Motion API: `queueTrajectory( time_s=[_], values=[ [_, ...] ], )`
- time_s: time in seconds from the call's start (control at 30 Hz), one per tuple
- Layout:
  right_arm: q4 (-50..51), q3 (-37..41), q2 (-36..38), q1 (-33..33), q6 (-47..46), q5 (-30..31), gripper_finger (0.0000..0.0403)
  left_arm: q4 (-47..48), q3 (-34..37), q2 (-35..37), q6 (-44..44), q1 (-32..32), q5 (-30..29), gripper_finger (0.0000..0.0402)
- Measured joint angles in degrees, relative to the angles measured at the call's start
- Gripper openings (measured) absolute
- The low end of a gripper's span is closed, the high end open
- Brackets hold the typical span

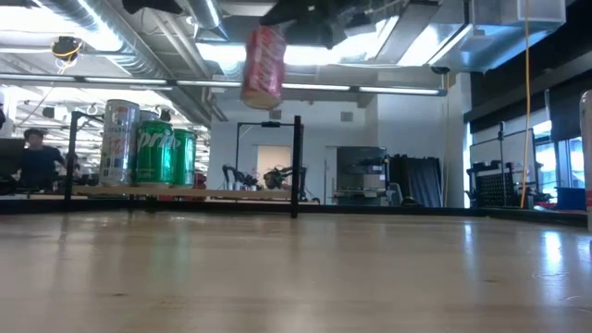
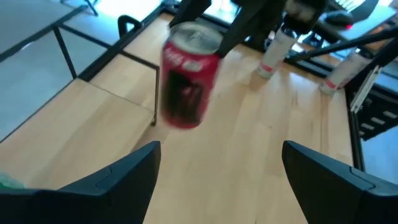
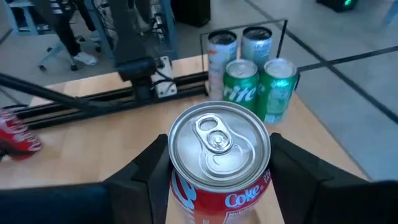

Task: Place canned beverage on shelf
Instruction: Put the top red-white soda can on the shelf

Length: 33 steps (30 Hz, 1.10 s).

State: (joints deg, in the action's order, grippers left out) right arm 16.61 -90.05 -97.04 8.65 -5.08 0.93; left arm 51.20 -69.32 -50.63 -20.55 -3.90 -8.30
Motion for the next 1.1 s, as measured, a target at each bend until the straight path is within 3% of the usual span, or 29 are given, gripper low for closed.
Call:
queueTrajectory(
  time_s=[0.2,0.43,0.83,1.1],
  values=[
    [0.53,-9.55,-9.35,0.77,2.84,4.99,0.0195,-0.38,0.00,2.42,-0.05,-0.04,-2.82,0.0323],
    [-0.52,-15.52,-17.80,4.59,2.88,4.56,0.0195,-0.61,0.00,3.21,-0.21,-0.05,-4.45,0.0323],
    [-14.45,-16.67,-28.56,12.38,-1.66,-1.79,0.0195,-0.76,0.00,2.27,-1.89,-0.09,-7.30,0.0323],
    [-18.79,-16.67,-31.98,12.76,-3.95,-4.01,0.0195,-0.79,0.00,2.22,-1.93,-0.09,-8.01,0.0323]
  ],
)
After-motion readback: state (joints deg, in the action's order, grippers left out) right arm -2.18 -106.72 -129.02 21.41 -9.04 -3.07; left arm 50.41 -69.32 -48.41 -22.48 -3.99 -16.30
